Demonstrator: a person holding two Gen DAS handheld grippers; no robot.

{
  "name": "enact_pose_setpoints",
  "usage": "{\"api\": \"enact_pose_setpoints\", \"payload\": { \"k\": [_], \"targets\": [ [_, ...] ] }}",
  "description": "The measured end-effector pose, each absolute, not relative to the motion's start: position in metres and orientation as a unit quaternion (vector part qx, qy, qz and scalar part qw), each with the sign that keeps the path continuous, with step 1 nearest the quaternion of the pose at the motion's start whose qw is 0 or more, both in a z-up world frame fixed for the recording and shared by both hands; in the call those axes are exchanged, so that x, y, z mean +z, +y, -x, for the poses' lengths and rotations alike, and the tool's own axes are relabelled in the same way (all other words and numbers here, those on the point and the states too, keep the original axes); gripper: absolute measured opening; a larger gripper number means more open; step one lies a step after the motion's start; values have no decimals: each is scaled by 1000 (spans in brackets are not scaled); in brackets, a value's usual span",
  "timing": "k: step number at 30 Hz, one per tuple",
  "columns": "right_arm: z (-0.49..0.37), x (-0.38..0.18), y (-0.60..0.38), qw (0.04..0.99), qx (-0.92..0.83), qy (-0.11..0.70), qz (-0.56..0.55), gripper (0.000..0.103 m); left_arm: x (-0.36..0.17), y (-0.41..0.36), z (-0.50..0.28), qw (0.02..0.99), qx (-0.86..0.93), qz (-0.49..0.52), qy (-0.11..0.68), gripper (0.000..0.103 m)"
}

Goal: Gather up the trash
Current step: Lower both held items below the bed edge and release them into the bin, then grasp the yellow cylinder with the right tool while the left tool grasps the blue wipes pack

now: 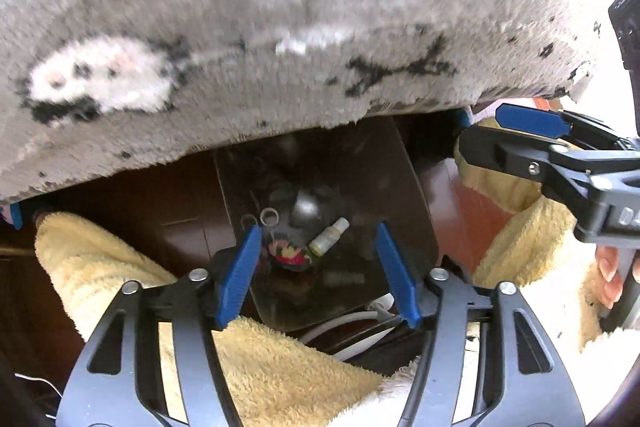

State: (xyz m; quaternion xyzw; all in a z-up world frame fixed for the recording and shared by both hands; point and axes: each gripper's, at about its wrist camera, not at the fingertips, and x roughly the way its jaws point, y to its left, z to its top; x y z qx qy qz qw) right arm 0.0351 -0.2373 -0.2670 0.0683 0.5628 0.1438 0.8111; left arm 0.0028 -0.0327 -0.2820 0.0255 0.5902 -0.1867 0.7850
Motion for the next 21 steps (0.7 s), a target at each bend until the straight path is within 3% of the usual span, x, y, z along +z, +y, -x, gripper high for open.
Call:
{"api": "enact_pose_setpoints", "payload": {
  "k": [4,10,21],
  "targets": [
    [-30,-252,-248,825,132,545,-67,79,-259,-21,2,803,-183,-36,566,74],
    [-28,-223,-258,847,117,516,-57,79,-221,-11,8,836,-170,-40,520,87],
    [-42,-161,-270,887,107,448,-32,80,-164,15,-5,877,-138,-42,459,91]
  ]
}}
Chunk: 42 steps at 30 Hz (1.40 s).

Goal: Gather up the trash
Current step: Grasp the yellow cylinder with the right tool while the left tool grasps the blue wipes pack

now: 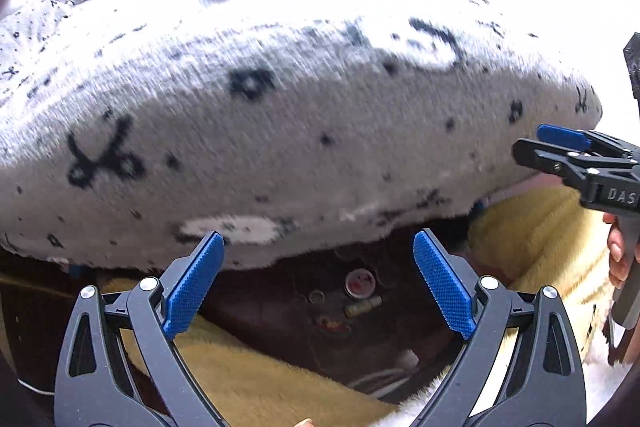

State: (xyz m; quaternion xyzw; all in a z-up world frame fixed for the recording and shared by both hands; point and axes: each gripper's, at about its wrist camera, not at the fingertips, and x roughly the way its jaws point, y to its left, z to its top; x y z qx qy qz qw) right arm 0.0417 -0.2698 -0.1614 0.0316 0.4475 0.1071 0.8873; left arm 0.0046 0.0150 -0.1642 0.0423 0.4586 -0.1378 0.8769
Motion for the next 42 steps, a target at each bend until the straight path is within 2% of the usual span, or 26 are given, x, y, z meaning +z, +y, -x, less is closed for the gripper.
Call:
{"api": "enact_pose_setpoints", "payload": {
  "k": [5,7,26,32,36,38,42],
  "targets": [
    [-58,-143,-272,900,100,424,-26,81,-149,19,-20,889,-129,-40,437,91],
    [-68,-136,-272,904,96,416,-25,85,-145,22,-28,895,-127,-37,427,91],
    [-189,-129,-244,914,87,397,-4,85,-113,40,-140,914,-86,-46,393,91],
    [-229,-130,-229,913,100,395,17,78,-105,52,-182,918,-62,-45,388,90],
    [-253,-133,-220,911,104,398,31,78,-107,64,-209,917,-44,-39,394,90],
    [-264,-137,-215,907,111,404,37,73,-110,69,-221,916,-37,-36,398,88],
    [-280,-143,-205,901,120,414,54,71,-114,76,-245,914,-28,-36,403,83]
  ]
}}
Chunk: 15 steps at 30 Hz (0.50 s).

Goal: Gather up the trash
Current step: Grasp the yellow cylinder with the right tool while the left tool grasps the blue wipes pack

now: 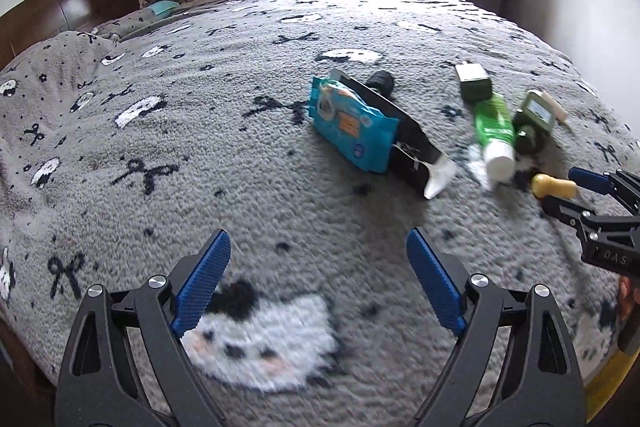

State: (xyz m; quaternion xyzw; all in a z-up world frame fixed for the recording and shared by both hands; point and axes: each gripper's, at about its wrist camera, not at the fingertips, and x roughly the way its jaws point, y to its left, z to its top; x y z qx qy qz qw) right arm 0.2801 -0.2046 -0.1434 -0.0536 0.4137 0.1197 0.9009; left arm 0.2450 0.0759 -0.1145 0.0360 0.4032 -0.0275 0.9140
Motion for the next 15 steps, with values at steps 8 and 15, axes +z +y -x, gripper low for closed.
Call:
{"api": "enact_pose_setpoints", "payload": {
  "k": [8,15],
  "targets": [
    [-297,-152,-197,894,134,424,60,59,-120,70,-281,913,-40,-33,405,80],
    [-303,-153,-193,893,146,422,60,48,-126,59,-302,911,-45,-32,409,75]
  ]
}}
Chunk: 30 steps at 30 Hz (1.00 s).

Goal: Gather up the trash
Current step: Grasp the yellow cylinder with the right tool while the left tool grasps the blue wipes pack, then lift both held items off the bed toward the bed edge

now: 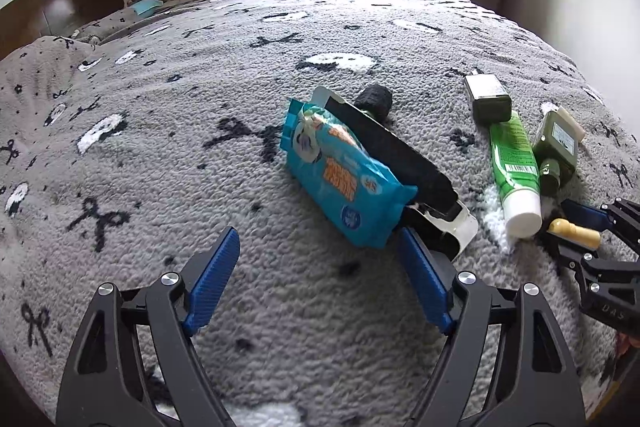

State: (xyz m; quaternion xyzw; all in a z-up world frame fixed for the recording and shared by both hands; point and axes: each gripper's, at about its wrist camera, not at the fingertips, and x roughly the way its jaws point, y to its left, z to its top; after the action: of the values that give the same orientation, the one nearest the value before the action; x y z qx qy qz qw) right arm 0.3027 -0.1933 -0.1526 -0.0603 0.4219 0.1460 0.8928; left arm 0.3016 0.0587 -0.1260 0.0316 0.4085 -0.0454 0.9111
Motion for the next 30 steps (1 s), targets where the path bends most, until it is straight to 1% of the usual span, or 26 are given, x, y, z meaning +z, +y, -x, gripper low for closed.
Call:
{"api": "enact_pose_setpoints", "payload": {
  "k": [2,5,7,8,9,10,11,12,14,15,22,30],
  "targets": [
    [-304,-153,-191,893,148,420,64,43,-126,59,-308,912,-42,-27,408,71],
    [-304,-153,-190,893,151,420,65,42,-125,58,-318,912,-42,-22,408,63],
    [-304,-153,-192,893,154,420,60,42,-125,58,-325,911,-43,-18,410,48],
    [-304,-153,-193,893,154,420,57,41,-125,58,-327,910,-45,-17,411,44],
    [-304,-154,-193,893,155,419,56,41,-126,58,-329,910,-48,-16,411,35],
    [-304,-154,-193,893,154,418,57,40,-126,58,-331,909,-48,-16,413,31],
    [-303,-154,-193,894,154,417,57,38,-127,58,-333,909,-48,-16,414,30],
    [-302,-153,-194,894,154,416,58,36,-128,58,-333,908,-50,-15,415,27],
    [-300,-152,-195,896,152,413,57,23,-127,58,-332,909,-54,-12,414,17],
    [-299,-151,-195,897,149,411,57,22,-126,59,-331,909,-53,-11,413,13],
    [-287,-146,-200,898,146,412,48,22,-118,61,-307,910,-69,-12,408,10],
    [-248,-130,-211,904,135,403,46,22,-86,56,-245,923,-85,-16,375,10]
  ]
}}
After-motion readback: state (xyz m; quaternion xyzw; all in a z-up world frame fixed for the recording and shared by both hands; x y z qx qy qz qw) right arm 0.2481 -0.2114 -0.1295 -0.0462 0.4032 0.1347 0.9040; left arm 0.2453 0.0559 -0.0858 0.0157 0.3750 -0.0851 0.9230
